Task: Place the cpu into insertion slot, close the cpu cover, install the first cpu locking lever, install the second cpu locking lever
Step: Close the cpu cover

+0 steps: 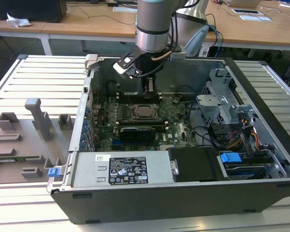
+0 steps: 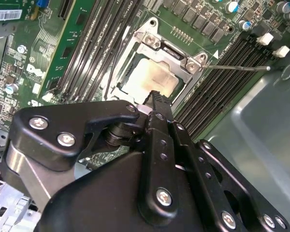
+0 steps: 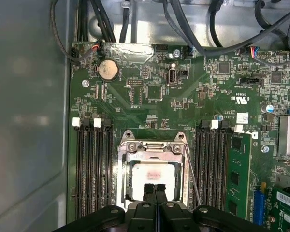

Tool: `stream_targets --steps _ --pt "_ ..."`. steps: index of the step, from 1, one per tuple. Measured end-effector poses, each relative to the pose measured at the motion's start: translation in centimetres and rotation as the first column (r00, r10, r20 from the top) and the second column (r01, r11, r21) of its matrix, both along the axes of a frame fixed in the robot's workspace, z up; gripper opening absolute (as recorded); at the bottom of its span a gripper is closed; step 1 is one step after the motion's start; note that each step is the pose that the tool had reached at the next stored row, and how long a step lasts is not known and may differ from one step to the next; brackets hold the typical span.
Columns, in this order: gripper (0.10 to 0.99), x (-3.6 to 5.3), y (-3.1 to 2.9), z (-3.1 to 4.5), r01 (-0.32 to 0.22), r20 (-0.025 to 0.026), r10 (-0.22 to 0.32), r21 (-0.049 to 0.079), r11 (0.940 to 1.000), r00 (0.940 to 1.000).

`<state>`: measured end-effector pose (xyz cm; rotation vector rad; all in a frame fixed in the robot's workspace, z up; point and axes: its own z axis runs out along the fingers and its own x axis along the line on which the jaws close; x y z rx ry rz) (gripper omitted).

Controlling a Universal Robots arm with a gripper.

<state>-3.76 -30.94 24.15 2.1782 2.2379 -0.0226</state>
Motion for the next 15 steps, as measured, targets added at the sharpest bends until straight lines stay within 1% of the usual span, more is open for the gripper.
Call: stream_targets --steps 6,10,12,14,15 --pt "0.106 -0.56 0.0 -0.74 0.0 0.0 0.0 0.0 1.0 1.0" --pt "0.106 -0.57 0.0 -0.84 0.0 0.0 0.0 0.0 1.0 1.0" --pt "0.106 -0.57 0.0 -0.51 0.0 0.0001 0.0 0.0 1.0 1.0" --pt "0.106 -0.57 0.0 0.63 0.0 0.0 0.0 -0.001 1.0 1.0" --pt "0.106 -0.57 0.0 1.06 0.0 0.0 0.0 -0.001 1.0 1.0"
